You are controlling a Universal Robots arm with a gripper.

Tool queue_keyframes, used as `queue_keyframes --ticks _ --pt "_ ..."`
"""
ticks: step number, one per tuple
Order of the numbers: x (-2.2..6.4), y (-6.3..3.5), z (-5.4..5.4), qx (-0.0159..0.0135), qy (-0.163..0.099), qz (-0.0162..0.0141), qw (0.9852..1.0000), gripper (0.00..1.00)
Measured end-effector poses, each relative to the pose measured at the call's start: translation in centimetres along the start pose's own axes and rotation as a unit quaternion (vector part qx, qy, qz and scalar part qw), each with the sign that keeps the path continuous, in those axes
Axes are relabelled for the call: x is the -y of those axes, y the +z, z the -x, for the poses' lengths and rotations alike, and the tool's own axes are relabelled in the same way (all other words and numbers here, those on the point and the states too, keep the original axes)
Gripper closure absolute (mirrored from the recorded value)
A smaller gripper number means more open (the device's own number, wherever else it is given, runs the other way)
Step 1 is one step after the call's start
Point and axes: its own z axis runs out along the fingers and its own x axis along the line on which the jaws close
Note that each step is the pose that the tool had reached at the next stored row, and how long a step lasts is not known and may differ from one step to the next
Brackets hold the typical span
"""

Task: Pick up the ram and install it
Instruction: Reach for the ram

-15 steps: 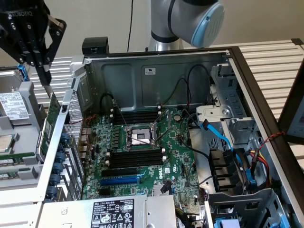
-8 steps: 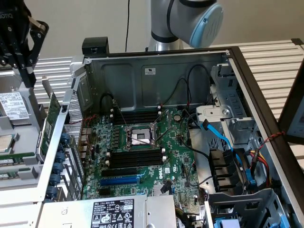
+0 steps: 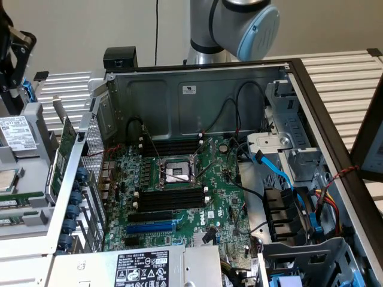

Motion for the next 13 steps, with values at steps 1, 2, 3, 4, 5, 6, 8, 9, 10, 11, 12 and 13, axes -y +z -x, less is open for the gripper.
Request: queue_keyframes --ticks 1,2,3,4,5,6,8,9,10,11,12,13 --pt "0.03 0.05 -0.4 0.0000 0.000 0.0000 1.0000 0.89" --pt "0.07 0.08 -0.9 -0.0001 0.000 0.0000 1.0000 0.89" --pt "0.10 0.13 -1.4 0.0000 0.000 0.0000 1.0000 0.89" --pt "0.14 0.16 -1.8 -0.0001 0.000 0.0000 1.0000 0.89" --pt "0.17 0.18 -2.3 -0.0001 0.000 0.0000 1.0000 0.89" --pt "0.20 0.20 -2.7 -0.0001 0.000 0.0000 1.0000 0.89" --pt "0.26 0.25 -3.4 0.0000 0.000 0.0000 1.0000 0.89" --pt "0.28 0.26 -3.8 -0.0001 0.000 0.0000 1.0000 0.89" --pt "0.31 0.28 -4.2 0.0000 0.000 0.0000 1.0000 0.89" --pt "0.34 0.29 -4.5 0.0000 0.000 0.0000 1.0000 0.89" --pt "0.37 0.30 -4.9 -0.0001 0.000 0.0000 1.0000 0.89" --pt "0.39 0.31 -5.2 -0.0002 0.000 0.0000 1.0000 0.89"
